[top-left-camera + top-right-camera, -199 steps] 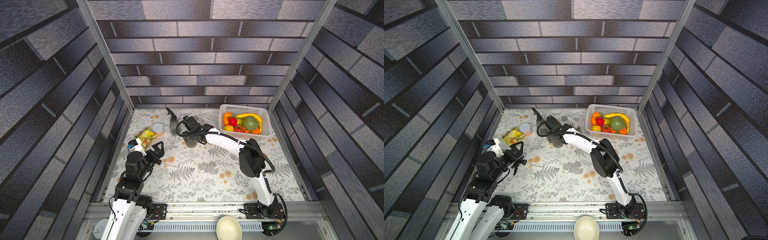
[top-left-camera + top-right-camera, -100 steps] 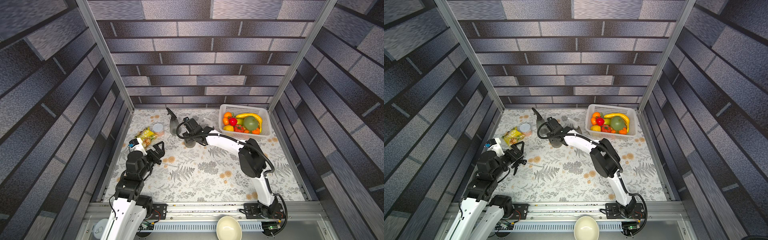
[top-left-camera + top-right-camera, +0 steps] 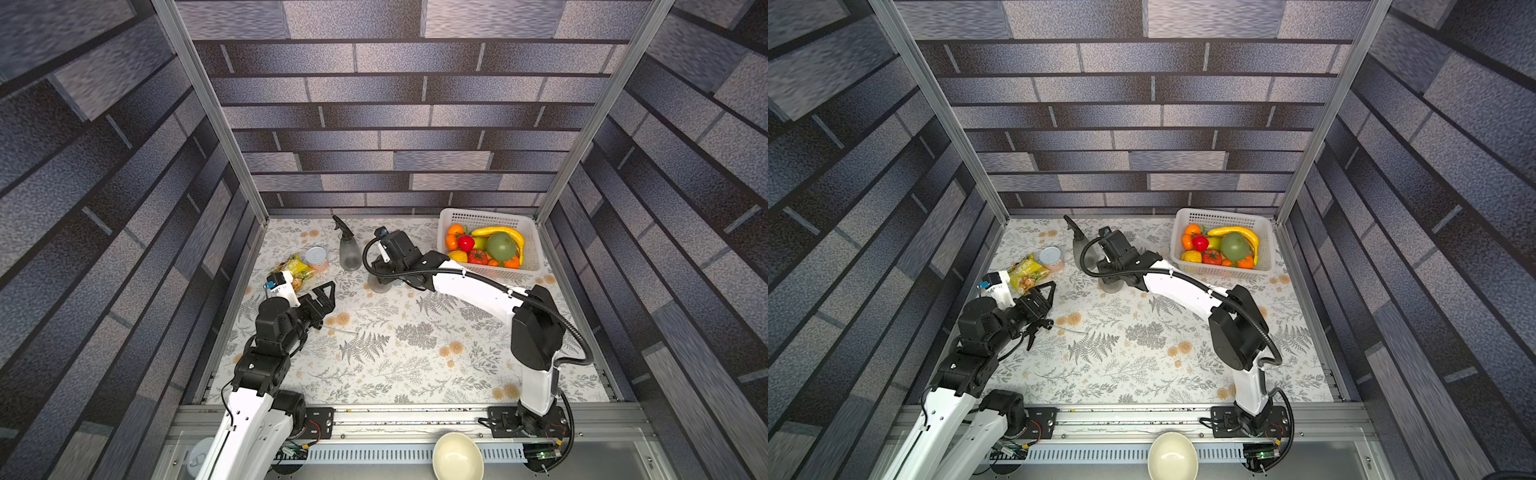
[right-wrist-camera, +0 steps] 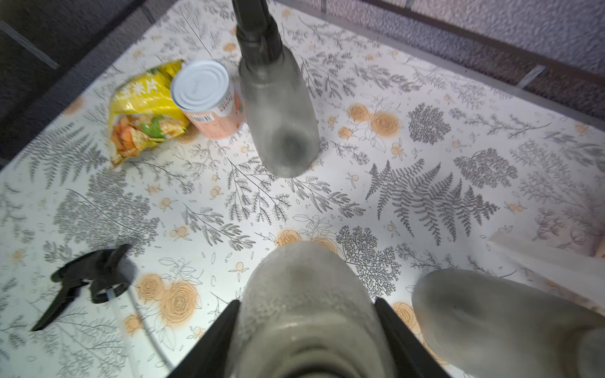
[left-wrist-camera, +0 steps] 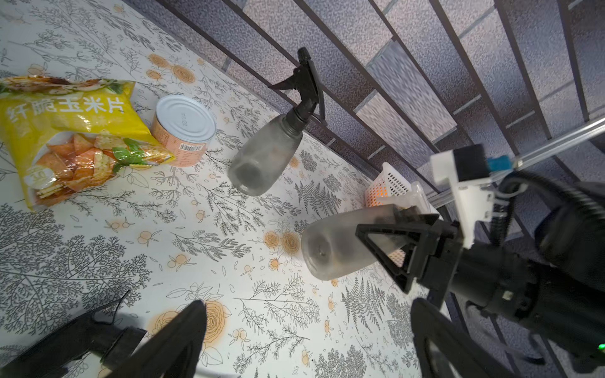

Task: Attach spray nozzles to spray bottles
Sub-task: Pick up the spray bottle from the center of the board.

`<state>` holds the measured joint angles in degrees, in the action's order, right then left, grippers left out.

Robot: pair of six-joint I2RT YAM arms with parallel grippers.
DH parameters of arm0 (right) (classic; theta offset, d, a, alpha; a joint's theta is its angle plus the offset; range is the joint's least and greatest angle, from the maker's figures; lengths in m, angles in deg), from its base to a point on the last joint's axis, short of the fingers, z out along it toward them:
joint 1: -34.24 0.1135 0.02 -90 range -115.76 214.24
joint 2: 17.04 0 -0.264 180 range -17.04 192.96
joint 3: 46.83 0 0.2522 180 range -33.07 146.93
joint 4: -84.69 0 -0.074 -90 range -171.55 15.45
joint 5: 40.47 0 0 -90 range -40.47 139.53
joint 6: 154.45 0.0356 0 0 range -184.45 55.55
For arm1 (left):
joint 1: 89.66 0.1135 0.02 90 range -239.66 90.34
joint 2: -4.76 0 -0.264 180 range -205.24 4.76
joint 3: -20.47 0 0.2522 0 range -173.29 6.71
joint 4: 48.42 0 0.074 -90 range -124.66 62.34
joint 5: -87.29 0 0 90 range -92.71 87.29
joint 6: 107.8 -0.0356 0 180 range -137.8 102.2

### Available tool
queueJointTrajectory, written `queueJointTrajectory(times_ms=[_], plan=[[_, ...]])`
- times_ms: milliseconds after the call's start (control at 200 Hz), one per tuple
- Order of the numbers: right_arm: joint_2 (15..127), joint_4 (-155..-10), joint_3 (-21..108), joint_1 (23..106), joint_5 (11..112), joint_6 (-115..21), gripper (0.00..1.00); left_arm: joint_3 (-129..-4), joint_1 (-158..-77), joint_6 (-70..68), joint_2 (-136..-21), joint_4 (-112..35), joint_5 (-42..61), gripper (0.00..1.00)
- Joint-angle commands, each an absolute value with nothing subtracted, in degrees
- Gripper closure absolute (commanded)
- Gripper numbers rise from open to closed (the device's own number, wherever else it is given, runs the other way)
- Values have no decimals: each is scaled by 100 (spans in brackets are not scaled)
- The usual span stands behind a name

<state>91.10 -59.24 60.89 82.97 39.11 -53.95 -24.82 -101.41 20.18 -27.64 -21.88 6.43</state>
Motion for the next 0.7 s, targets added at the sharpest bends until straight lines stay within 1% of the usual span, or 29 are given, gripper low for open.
queueJointTrajectory(times_ms=[0, 115, 205, 266, 416, 476, 551, 696], plan=[[8480, -5606, 5953, 8283, 4047, -5306, 38, -2724, -10693, 1390, -3006, -2620, 577, 0], [7898, -5186, 5860, 8287, 4042, -5303, 38, -2791, -11776, 575, -3378, -3036, -204, 0], [7568, -4692, 5983, 8306, 4129, -5332, 38, -2756, -12551, -256, -3727, -3358, -563, 0], [7361, -4378, 6050, 8320, 4194, -5363, 38, -2659, -12952, -776, -3909, -3651, -683, 0], [6778, -3816, 6104, 8329, 4399, -5395, 38, -2047, -13775, -2255, -4141, -4995, -1112, 0], [6625, -3604, 6165, 8330, 4504, -5384, 38, -1696, -13959, -2749, -4227, -5920, -1242, 0], [6431, -3462, 6138, 8336, 4690, -5375, 38, -1482, -13888, -2938, -4366, -6725, -1117, 0], [6170, -3380, 6033, 8334, 4952, -5291, 38, -1398, -13714, -2957, -4657, -7410, -636, 0]])
